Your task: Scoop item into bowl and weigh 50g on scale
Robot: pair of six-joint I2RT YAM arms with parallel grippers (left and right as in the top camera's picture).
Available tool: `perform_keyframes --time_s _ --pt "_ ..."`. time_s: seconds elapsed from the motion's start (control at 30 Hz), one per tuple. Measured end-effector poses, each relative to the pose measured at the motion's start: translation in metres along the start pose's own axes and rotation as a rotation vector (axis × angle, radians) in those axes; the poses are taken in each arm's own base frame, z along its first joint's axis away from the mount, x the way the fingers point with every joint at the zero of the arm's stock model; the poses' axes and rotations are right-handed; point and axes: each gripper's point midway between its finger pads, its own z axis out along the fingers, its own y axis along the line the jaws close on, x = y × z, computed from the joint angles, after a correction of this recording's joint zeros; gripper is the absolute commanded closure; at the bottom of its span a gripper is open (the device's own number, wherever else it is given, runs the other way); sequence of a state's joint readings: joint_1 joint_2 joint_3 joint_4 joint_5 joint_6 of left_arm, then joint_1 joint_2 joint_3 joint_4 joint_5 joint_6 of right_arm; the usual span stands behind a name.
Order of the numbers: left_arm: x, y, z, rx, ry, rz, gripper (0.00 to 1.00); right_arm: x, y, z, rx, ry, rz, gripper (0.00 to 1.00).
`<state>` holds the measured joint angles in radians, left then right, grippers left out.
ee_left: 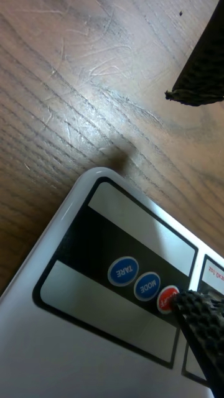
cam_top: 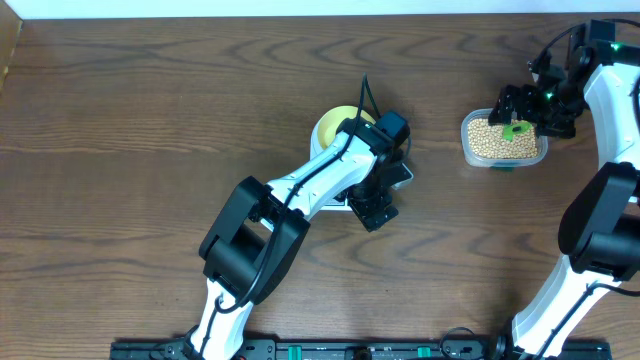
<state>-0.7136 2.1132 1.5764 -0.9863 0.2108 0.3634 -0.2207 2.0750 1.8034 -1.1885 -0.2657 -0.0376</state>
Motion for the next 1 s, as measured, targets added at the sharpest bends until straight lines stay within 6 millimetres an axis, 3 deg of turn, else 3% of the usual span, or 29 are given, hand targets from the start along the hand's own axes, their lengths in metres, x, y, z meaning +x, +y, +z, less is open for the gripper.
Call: perform_keyframes --time_s 1.0 --pt "0.0030 -0.0031 -0.0005 0.030 0.005 0.081 0.02 0.0000 0.0000 -0.0001 0.000 0.000 0.000 0.01"
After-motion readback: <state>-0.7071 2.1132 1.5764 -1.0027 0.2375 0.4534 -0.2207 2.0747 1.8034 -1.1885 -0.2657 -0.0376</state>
